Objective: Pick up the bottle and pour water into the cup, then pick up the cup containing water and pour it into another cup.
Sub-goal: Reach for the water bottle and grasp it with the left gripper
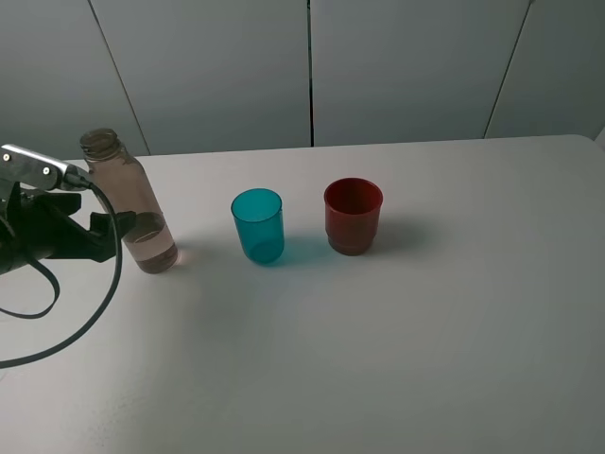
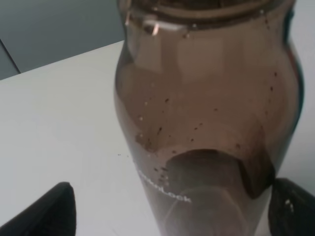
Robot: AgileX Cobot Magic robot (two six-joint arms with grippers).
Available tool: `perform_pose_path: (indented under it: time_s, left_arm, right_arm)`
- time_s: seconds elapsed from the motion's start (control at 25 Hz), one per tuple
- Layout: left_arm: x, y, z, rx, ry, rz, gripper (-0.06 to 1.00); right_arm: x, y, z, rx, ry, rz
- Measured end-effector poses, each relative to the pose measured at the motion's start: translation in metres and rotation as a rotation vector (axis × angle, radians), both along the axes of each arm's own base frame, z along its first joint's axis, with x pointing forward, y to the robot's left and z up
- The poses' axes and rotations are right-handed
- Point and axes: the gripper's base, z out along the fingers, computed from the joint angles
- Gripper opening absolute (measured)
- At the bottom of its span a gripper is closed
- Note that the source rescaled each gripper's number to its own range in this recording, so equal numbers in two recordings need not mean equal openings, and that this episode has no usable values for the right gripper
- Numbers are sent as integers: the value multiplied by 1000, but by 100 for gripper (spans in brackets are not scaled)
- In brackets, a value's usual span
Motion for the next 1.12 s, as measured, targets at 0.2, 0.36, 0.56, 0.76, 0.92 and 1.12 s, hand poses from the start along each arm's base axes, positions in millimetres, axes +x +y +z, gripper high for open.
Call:
perform_pose_path:
  time_s: [0.2, 0.36, 0.56, 0.76, 0.92, 1.12]
  left_arm:
    - [1, 0, 1, -1, -4, 0, 99]
    - [7, -1, 4, 9, -14, -17, 99]
    - [13, -2, 9, 4, -32, -26, 99]
    - [15, -3, 1, 4, -4, -37, 99]
    - [16, -5, -11, -8, 28, -50, 99]
    - [24, -8, -15, -17, 16, -62, 99]
  right_arm:
    - [0, 0, 0, 0, 0, 0]
    - [0, 0, 0, 0, 0, 0]
    - [0, 0, 0, 0, 0, 0]
    - [0, 0, 0, 0, 0, 0]
    - [0, 0, 0, 0, 0, 0]
    - [0, 0, 0, 0, 0, 0]
